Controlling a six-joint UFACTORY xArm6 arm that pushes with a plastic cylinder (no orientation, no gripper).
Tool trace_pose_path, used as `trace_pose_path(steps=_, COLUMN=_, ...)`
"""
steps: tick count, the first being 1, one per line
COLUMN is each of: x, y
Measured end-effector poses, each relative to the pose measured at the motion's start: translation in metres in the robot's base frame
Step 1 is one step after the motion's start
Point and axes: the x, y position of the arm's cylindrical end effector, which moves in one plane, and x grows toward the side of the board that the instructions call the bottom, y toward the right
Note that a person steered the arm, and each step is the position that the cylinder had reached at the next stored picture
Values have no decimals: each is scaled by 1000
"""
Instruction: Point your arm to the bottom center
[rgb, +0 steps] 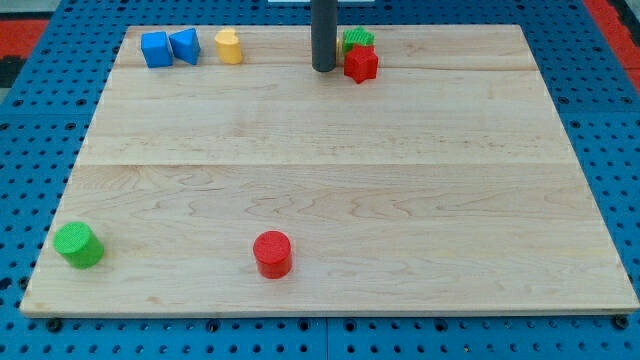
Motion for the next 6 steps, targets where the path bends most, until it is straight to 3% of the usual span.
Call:
trace_pose_path(steps=3, x=256, y=30)
trace_pose_path(steps=4, x=317, y=27)
trace_pose_path(steps=6, x=337, y=-105)
